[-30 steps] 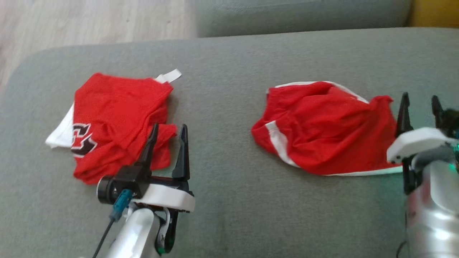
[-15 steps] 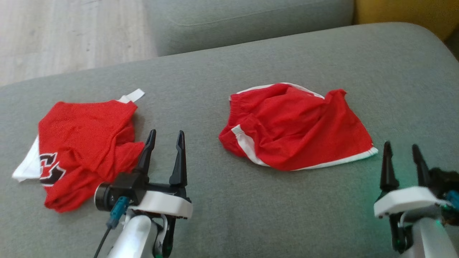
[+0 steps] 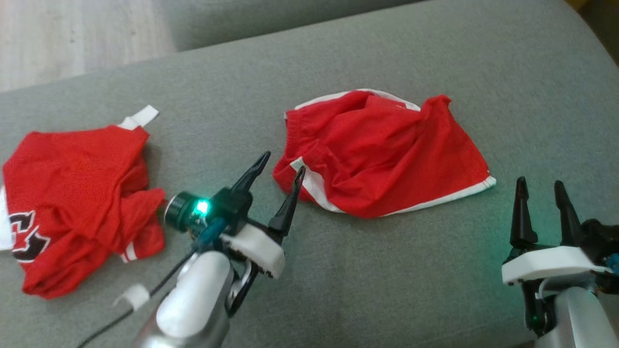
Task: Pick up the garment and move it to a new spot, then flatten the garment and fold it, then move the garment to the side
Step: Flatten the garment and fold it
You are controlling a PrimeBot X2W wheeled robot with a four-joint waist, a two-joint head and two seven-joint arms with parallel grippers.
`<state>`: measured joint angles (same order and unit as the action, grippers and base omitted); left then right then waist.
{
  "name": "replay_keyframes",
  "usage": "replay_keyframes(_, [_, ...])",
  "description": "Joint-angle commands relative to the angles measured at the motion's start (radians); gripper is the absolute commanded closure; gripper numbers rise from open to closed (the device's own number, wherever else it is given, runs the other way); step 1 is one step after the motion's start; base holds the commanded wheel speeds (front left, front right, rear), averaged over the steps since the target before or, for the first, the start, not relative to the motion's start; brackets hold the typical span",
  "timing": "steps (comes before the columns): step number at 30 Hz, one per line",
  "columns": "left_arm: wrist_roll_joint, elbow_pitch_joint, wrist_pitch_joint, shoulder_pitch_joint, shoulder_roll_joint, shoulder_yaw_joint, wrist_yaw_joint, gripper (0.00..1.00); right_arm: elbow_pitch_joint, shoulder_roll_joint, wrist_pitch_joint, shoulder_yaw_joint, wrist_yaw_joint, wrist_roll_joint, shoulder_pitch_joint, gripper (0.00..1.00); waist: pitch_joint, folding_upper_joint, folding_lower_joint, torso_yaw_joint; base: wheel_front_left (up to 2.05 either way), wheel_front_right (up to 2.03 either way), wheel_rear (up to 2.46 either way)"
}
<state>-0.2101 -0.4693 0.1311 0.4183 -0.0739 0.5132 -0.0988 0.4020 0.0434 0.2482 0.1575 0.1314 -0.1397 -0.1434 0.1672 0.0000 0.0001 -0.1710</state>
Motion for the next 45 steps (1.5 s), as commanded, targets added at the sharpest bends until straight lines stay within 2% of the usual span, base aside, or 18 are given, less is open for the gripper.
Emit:
replay_keyframes(1, [0.006,0.013,-0.018,0.054,-0.023,-0.017,-0.007,0.0,-0.032,0.007,0.013,-0.032,-0.001,-0.009,-0.029,0.0,0.018,0.0,-0.0001,-0.016,0.0,0.0,0.0])
replay_keyframes(10, [-0.002,-0.043,-0.113,0.125,-0.058,0.038,-0.024,0.0,-0.033,0.007,0.013,-0.043,-0.001,-0.026,-0.039,0.0,0.046,0.0,-0.0001,-0.045,0.0,0.0,0.0])
replay_keyframes(20, [-0.016,-0.052,-0.126,0.152,-0.083,0.083,-0.029,0.0,-0.025,0.007,0.013,-0.045,-0.001,-0.027,-0.042,0.0,0.051,0.0,-0.0001,-0.052,0.0,0.0,0.0])
replay_keyframes(21, [-0.019,-0.052,-0.128,0.156,-0.084,0.089,-0.029,0.12,-0.024,0.007,0.014,-0.046,-0.001,-0.026,-0.044,0.0,0.051,0.0,-0.0001,-0.053,0.0,0.0,0.0])
replay_keyframes(23, [-0.029,-0.053,-0.132,0.163,-0.086,0.1,-0.03,0.54,-0.022,0.007,0.014,-0.047,-0.001,-0.025,-0.047,0.0,0.052,0.0,-0.0001,-0.054,0.0,0.0,0.0])
replay_keyframes(24, [-0.035,-0.053,-0.133,0.165,-0.086,0.105,-0.03,0.67,-0.021,0.007,0.014,-0.048,-0.001,-0.024,-0.048,0.0,0.052,0.0,-0.0001,-0.055,0.0,0.0,0.0])
replay_keyframes(25, [-0.04,-0.054,-0.133,0.167,-0.088,0.11,-0.03,0.88,-0.018,0.007,0.014,-0.048,-0.001,-0.023,-0.048,0.0,0.052,0.0,-0.0001,-0.056,0.0,0.0,0.0])
replay_keyframes(26, [-0.046,-0.054,-0.133,0.169,-0.089,0.115,-0.031,0.98,-0.017,0.007,0.014,-0.049,-0.001,-0.023,-0.048,0.0,0.053,0.0,-0.0001,-0.057,0.0,0.0,0.0])
replay_keyframes(39, [-0.091,-0.045,-0.109,0.167,-0.115,0.145,-0.029,1.0,-0.002,0.007,0.014,-0.037,-0.001,-0.018,-0.044,0.0,0.039,0.0,-0.0001,-0.029,0.0,0.0,0.0])
replay_keyframes(42, [-0.102,-0.03,-0.076,0.156,-0.115,0.127,-0.007,1.0,-0.009,0.007,0.014,-0.04,-0.001,-0.021,-0.046,0.0,0.029,0.0,-0.0001,-0.015,0.0,0.0,0.0])
replay_keyframes(45, [-0.125,-0.004,-0.015,0.131,-0.112,0.084,0.038,1.0,-0.03,0.007,0.014,-0.055,-0.001,-0.035,-0.043,0.0,0.013,0.0,-0.0001,0.006,0.0,0.0,0.0])
